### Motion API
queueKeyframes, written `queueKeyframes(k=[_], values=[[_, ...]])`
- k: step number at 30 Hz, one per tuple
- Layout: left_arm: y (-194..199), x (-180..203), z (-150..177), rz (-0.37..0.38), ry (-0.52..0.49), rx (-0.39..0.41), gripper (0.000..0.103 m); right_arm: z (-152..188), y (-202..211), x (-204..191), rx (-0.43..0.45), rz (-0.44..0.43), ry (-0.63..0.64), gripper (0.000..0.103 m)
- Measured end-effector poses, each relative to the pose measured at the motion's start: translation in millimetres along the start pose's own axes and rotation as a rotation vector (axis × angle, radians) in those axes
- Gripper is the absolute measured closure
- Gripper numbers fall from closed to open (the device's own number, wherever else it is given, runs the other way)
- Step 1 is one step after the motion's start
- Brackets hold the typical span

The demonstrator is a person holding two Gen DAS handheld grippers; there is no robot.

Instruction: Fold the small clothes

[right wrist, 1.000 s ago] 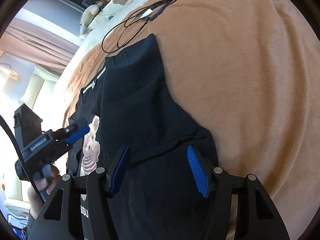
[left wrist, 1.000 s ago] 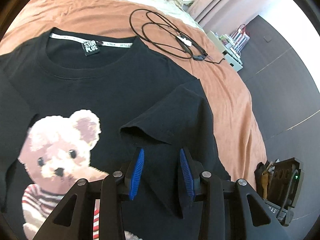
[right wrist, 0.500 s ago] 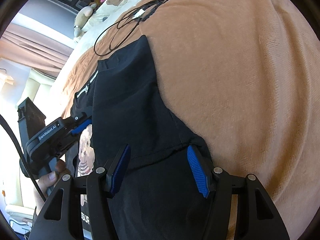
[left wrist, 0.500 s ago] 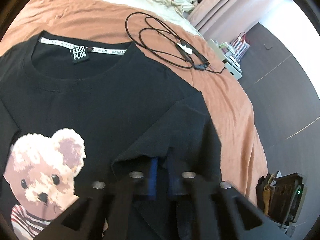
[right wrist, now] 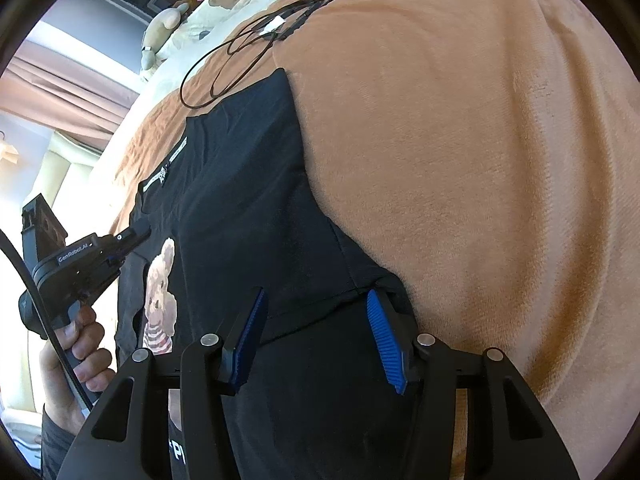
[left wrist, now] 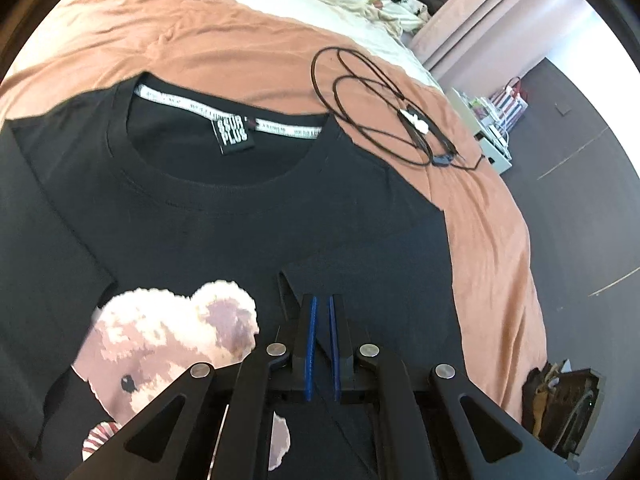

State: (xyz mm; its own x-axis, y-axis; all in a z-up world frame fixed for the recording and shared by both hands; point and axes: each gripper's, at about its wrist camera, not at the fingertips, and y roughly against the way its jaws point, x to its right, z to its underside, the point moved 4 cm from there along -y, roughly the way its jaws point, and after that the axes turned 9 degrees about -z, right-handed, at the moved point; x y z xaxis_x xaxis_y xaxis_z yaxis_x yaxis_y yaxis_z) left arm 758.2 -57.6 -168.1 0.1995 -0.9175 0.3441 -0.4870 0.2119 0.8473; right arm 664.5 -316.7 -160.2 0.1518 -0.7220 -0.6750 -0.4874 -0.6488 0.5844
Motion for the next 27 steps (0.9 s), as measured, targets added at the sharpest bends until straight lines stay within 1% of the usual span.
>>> queueKeyframes(k=[1, 4, 6, 8, 13, 18, 22, 27], values=[[-1.4, -0.5, 2.9, 0.007, 0.003, -0.012, 0.097, -0.3, 0.0, -0.3, -0.001, 0.002, 0.003, 0.054], [-8.1, 0.8, 12.6, 0.038, 0.009, -0.051, 0.090, -0.6, 0.3, -1.1, -0.001, 0.003, 0.008, 0.054], [-12.1, 2.6, 18.5, 0.046, 0.010, -0.066, 0.080, -0.8, 0.2, -0.7, -0.002, 0.002, 0.009, 0.054], [-16.5, 4.1, 24.7, 0.054, 0.015, -0.083, 0.076, -1.1, 0.3, -0.1, -0.003, 0.000, 0.013, 0.054], [-24.3, 10.3, 35.5, 0.065, 0.013, -0.119, 0.076, -1.2, 0.8, 2.1, -0.005, -0.010, 0.015, 0.054], [-26.4, 15.6, 38.6, 0.078, 0.007, -0.126, 0.076, -0.9, 0.6, 3.3, -0.002, -0.011, 0.021, 0.054], [-33.0, 23.0, 41.4, 0.073, 0.001, -0.143, 0.076, -0.4, 0.2, 3.7, 0.003, -0.015, 0.021, 0.054], [-40.8, 29.5, 43.5, 0.031, -0.025, -0.131, 0.076, 0.7, -1.4, 3.2, 0.007, -0.009, 0.028, 0.054]])
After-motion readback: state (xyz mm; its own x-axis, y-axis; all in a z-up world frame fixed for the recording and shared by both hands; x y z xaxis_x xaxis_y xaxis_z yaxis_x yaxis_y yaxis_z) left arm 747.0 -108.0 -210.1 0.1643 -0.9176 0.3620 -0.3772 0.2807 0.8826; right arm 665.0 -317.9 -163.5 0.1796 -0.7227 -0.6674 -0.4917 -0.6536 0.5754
